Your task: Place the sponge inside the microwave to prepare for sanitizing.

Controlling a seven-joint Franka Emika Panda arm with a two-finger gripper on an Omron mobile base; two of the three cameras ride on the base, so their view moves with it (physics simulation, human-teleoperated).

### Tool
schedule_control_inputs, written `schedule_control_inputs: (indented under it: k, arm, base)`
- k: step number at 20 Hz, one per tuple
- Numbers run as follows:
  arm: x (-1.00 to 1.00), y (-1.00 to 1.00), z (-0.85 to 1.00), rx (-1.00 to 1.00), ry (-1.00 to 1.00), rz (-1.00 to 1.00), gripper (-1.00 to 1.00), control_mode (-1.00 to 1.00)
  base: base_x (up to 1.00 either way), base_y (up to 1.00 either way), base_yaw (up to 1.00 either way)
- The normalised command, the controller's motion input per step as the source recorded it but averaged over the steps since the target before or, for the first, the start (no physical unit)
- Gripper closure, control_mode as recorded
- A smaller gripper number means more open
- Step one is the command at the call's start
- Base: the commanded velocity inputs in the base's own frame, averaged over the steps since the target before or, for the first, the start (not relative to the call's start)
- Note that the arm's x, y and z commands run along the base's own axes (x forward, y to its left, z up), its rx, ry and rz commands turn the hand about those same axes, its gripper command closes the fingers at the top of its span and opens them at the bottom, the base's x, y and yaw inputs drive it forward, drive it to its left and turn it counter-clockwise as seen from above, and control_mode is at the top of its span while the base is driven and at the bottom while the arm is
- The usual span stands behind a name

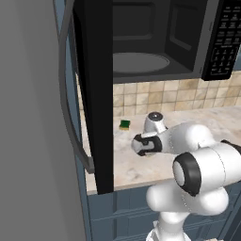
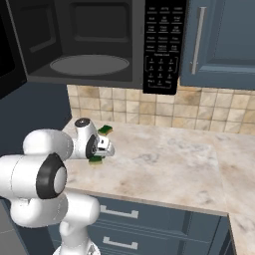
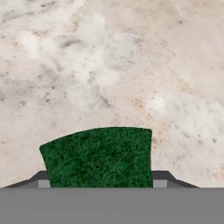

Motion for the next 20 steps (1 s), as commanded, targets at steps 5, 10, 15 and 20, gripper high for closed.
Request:
schedule_control_inputs:
  k: [5, 10, 15, 20]
  arm:
    - [-0.45, 0.00, 0.96, 0.00, -0.11, -0.25, 1.00, -1.00]
    - [-0.21, -0.03, 1.00, 0.00, 0.01, -0.26, 1.00, -1.00]
    - [-0.10, -0.20, 0.98, 0.02, 0.05, -0.11, 1.00, -1.00]
    - [-0.49, -0.12, 0.78, 0.04, 0.00, 0.00, 1.00, -1.00]
  base:
    - [0.00, 0.00, 0.00]
    - [0.00, 0.00, 0.00]
    - [0.00, 0.00, 0.00]
    - [0.00, 0.00, 0.00]
